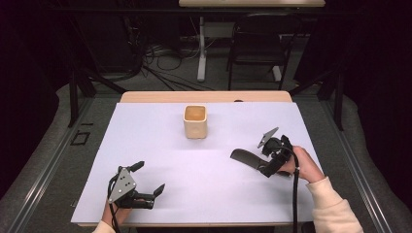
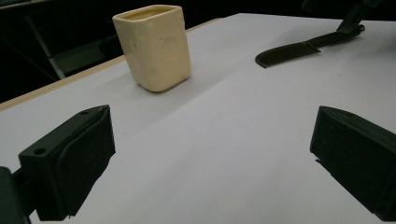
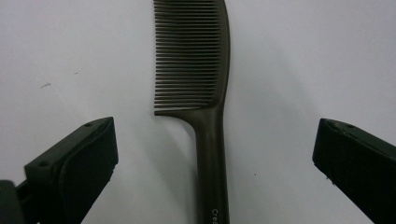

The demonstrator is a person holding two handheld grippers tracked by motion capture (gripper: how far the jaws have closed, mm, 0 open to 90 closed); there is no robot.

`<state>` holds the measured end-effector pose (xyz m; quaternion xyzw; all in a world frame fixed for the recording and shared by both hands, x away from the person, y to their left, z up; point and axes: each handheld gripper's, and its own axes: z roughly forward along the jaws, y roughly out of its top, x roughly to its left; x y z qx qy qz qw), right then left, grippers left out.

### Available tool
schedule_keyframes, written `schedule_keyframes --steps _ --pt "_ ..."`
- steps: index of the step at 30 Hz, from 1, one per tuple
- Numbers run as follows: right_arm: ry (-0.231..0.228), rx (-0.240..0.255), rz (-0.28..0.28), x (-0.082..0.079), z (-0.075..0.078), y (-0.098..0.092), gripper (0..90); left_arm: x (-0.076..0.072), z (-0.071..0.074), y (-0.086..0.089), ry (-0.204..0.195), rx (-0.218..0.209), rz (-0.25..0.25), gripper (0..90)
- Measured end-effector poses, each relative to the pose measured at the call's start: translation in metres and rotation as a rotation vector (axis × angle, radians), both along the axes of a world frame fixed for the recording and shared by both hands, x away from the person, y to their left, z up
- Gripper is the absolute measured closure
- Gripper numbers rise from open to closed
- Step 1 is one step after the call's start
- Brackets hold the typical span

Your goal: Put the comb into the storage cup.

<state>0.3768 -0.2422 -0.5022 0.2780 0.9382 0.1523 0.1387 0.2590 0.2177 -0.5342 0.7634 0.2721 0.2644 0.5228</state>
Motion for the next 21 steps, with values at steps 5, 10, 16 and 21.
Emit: schedule_keyframes --steps 5,10,16,21 --pt "-0.001 -0.024 0.029 0.0007 -0.0004 0.0013 14.7 0.0003 -0.0002 0.0004 0.004 0.001 0.002 0.0" --pt "0.006 -0.042 0.039 0.0014 -0.0005 0.0009 32.3 0.0004 -0.0002 0.0002 0.005 0.002 0.001 0.0" --pt "0.008 -0.074 0.042 0.0035 -0.0019 0.0020 51.0 -0.0001 0.0002 0.0004 -0.001 -0.002 0.005 0.0" --pt "0.056 -0.127 0.068 0.0058 -0.0060 0.0058 61.9 -0.0001 0.0001 0.0005 0.001 0.001 0.003 0.0"
